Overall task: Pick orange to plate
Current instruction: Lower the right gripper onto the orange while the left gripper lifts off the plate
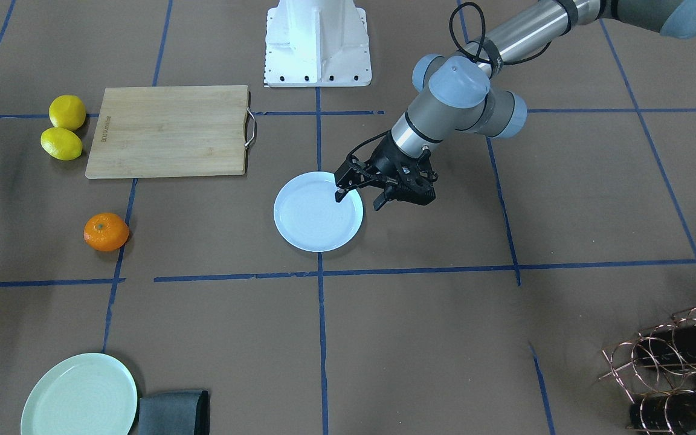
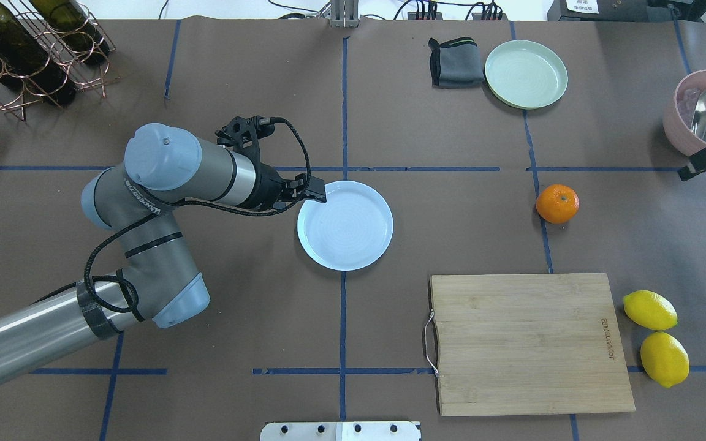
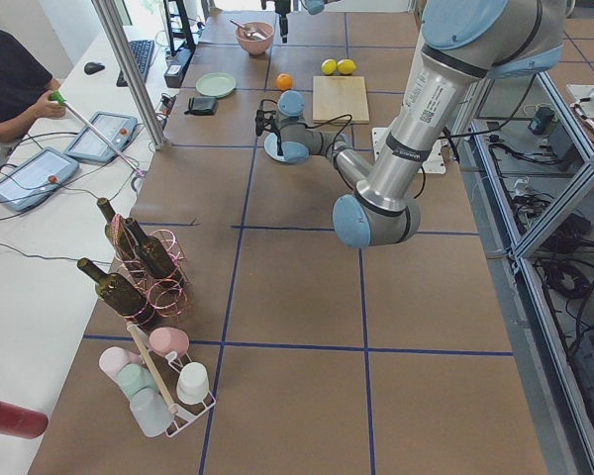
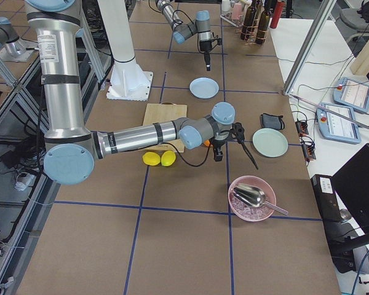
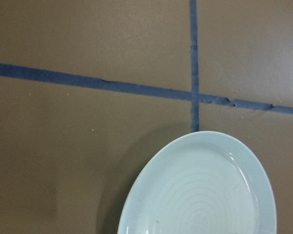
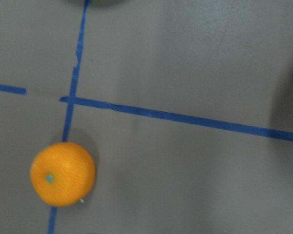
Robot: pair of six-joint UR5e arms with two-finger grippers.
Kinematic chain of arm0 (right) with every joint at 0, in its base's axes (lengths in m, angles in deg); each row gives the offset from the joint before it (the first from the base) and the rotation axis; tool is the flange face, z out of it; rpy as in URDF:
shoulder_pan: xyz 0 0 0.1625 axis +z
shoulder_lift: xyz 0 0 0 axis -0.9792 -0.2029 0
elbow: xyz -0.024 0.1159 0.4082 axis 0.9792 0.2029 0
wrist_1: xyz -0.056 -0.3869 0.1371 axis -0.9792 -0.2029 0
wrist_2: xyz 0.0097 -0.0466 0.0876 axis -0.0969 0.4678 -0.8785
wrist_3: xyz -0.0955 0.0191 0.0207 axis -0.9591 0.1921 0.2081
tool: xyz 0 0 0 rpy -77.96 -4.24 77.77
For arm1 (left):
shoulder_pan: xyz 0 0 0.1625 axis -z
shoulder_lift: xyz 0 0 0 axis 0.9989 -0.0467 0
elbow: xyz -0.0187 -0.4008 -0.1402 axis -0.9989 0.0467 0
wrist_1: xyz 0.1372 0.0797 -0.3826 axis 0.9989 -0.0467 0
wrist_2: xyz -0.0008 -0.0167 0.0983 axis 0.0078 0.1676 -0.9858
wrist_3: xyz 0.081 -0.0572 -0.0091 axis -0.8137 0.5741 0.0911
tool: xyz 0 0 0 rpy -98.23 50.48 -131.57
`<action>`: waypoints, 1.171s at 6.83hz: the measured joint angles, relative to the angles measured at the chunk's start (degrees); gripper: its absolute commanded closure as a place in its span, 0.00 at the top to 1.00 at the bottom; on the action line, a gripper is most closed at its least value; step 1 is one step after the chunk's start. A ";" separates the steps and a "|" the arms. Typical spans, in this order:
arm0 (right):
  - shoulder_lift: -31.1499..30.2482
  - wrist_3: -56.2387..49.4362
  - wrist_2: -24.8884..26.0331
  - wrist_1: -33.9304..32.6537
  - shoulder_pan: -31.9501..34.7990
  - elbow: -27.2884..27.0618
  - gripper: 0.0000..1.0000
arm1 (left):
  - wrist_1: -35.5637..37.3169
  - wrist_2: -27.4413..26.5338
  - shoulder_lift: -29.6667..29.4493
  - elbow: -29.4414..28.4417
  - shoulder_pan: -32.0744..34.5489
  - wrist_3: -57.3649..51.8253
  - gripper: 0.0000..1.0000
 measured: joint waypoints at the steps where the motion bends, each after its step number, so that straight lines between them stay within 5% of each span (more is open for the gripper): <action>1: 2.63 10.39 3.54 2.83 -3.57 -0.22 1.00 | 0.01 0.01 0.23 0.31 0.10 0.03 0.92; 5: 4.58 27.04 17.95 9.56 -14.70 0.17 1.00 | 0.09 0.05 1.40 0.72 0.65 -0.08 0.92; 8: 3.96 27.62 21.25 9.93 -17.60 1.33 1.00 | 0.43 0.18 3.26 2.28 2.56 -0.35 0.95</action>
